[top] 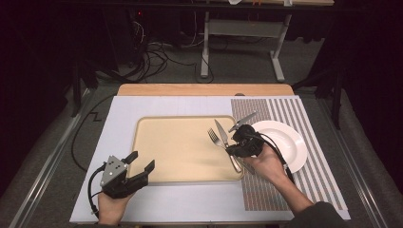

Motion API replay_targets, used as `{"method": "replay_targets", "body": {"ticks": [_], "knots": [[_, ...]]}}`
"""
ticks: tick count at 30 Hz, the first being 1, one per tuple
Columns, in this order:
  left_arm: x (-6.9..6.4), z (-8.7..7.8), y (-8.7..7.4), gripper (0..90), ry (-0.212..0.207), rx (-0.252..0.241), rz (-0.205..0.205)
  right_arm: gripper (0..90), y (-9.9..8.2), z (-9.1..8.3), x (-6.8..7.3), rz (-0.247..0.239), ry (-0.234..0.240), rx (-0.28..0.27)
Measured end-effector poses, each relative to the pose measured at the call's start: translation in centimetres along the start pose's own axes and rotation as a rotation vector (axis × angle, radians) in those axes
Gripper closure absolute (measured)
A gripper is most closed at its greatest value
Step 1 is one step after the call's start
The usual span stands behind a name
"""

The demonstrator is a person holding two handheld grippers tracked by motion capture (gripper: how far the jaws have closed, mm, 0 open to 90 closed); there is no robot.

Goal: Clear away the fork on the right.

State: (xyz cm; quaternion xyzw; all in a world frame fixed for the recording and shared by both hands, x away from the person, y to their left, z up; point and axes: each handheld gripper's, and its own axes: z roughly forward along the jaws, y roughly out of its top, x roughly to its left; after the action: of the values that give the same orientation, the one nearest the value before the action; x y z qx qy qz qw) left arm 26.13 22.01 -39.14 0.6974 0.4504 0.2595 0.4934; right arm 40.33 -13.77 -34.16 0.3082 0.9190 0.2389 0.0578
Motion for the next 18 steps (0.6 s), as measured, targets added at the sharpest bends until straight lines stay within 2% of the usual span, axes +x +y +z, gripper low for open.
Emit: {"method": "replay_targets", "body": {"ticks": [18], "knots": [[0.0, 0.0, 0.0, 33.2, 0.0, 0.0, 0.001, 86.0, 1.8, 2.1, -0.3, 0.058, 0.0, 0.006]]}}
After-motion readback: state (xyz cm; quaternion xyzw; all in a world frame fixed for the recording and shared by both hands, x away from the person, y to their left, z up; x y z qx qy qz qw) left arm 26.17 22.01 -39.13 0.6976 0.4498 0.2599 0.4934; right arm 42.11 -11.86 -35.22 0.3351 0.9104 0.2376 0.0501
